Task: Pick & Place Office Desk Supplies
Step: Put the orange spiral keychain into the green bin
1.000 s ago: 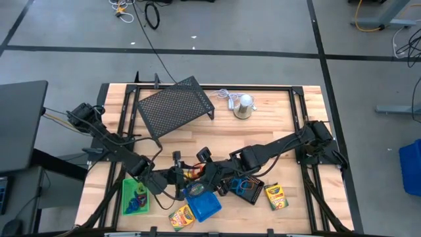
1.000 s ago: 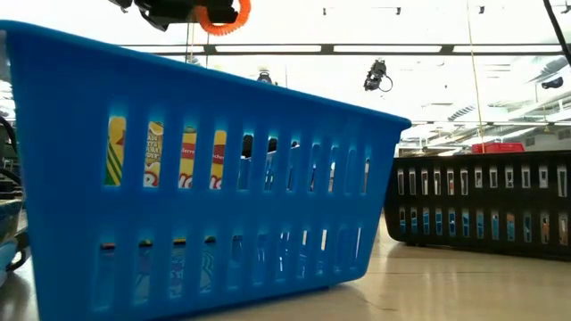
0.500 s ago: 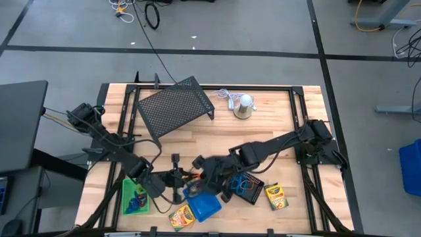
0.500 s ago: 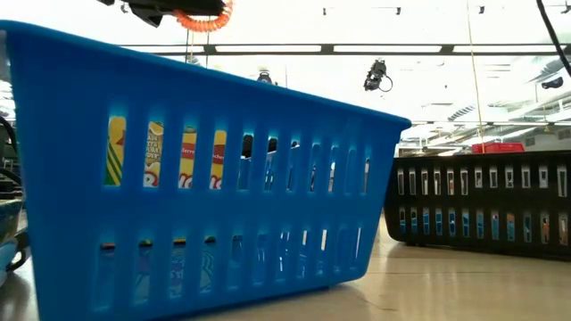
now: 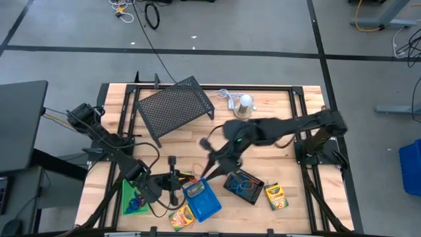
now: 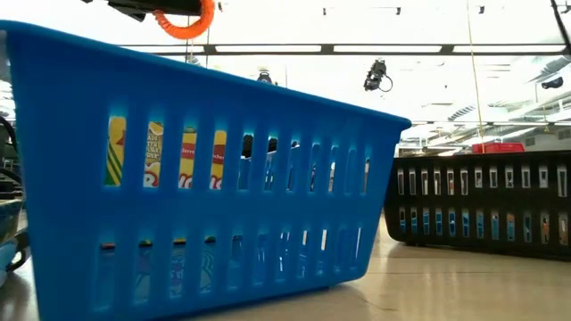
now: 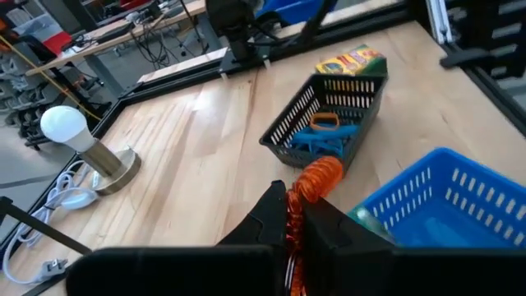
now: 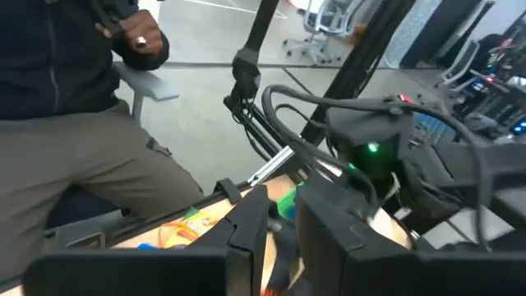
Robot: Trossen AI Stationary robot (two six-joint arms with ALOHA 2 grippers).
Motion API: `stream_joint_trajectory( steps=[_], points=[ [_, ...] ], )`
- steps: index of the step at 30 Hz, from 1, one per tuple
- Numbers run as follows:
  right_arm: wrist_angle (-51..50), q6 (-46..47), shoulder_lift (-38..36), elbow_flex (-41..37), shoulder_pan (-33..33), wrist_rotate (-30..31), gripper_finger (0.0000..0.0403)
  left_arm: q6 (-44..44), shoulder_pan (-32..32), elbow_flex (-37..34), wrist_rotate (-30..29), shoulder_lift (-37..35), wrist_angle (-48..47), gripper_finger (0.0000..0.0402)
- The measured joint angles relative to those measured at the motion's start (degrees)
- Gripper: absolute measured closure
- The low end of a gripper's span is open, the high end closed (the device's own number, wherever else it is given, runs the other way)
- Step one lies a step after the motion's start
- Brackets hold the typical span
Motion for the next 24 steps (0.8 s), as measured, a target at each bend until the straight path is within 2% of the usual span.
stream_joint_trajectory(
  steps=[5, 10, 14, 19, 24],
  points=[
    [6.62, 1.81, -13.10, -14.62, -0.60, 3.81, 0.0350, -1.93, -2.55, 0.01, -0.86, 0.00, -3.29, 0.0389],
    [15.49, 8.11, -27.79, -33.51, 0.37, 14.17, 0.0367, -3.85, -4.33, 0.02, -0.76, 0.00, -5.17, 0.0389],
    [21.90, 14.95, -36.37, -49.15, 2.46, 25.14, 0.0373, -7.47, -5.56, 0.02, 3.67, 0.00, -9.26, 0.0389],
    [34.06, 24.09, -40.27, -65.46, 6.47, 33.36, 0.0373, -16.89, -8.07, 0.02, 8.82, -0.20, -17.60, 0.0389],
    [45.01, 27.44, -39.98, -73.78, 9.63, 35.84, 0.0373, -23.38, -12.30, 0.02, 9.70, -3.54, -22.57, 0.0389]
  ],
)
